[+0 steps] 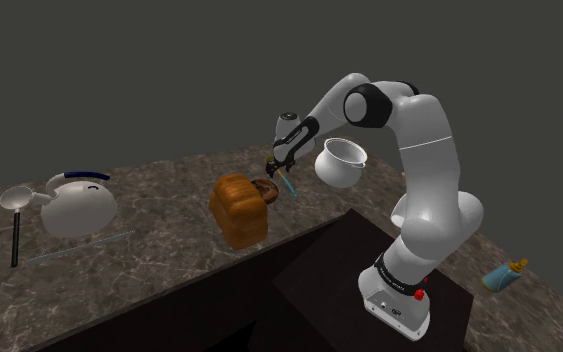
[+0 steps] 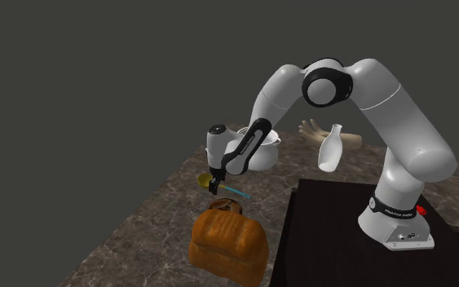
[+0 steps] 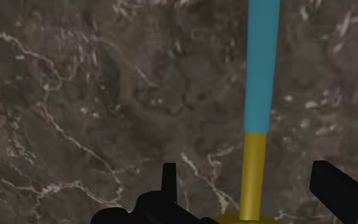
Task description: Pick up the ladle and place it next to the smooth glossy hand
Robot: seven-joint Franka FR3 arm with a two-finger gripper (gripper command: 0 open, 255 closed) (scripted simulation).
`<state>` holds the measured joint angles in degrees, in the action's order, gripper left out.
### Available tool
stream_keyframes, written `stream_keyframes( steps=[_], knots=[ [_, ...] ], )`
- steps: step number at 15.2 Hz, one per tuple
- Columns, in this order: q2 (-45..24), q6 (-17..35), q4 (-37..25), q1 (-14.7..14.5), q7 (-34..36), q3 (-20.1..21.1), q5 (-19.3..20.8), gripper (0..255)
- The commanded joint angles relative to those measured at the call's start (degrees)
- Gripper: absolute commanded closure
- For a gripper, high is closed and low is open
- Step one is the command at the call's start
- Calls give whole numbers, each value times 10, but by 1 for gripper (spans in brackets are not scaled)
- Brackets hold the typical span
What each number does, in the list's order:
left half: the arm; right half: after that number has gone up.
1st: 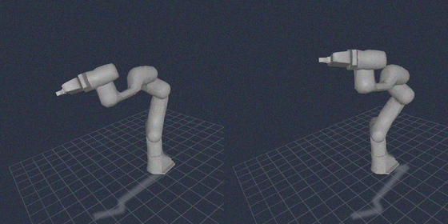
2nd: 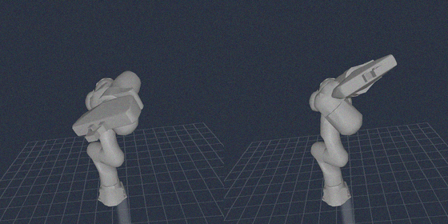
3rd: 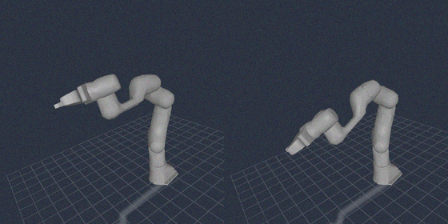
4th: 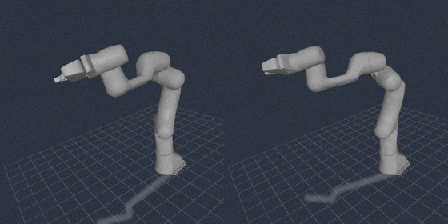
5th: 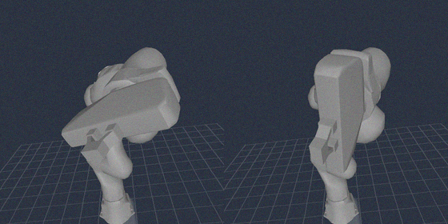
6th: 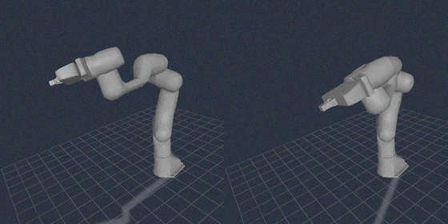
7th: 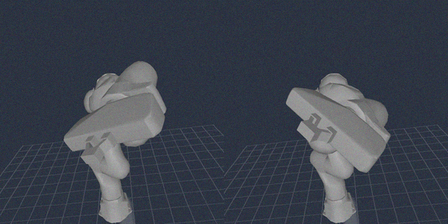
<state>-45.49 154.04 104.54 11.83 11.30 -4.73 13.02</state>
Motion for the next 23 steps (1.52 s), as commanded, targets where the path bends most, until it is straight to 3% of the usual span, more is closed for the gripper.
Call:
stream_keyframes(
  steps=[1, 4, 5, 14, 23],
  knots=[
    [-1, 0, -1, 0, 0, 0, 0, 0],
    [-1, 0, -1, 0, 0, 0, 0, 0],
    [-1, 0, -1, 0, 0, 0, 0, 255],
    [-1, 0, -1, 0, 0, 0, 0, 255],
    [61, -38, 23, 2, -10, 4, -3, 255]
  ],
)
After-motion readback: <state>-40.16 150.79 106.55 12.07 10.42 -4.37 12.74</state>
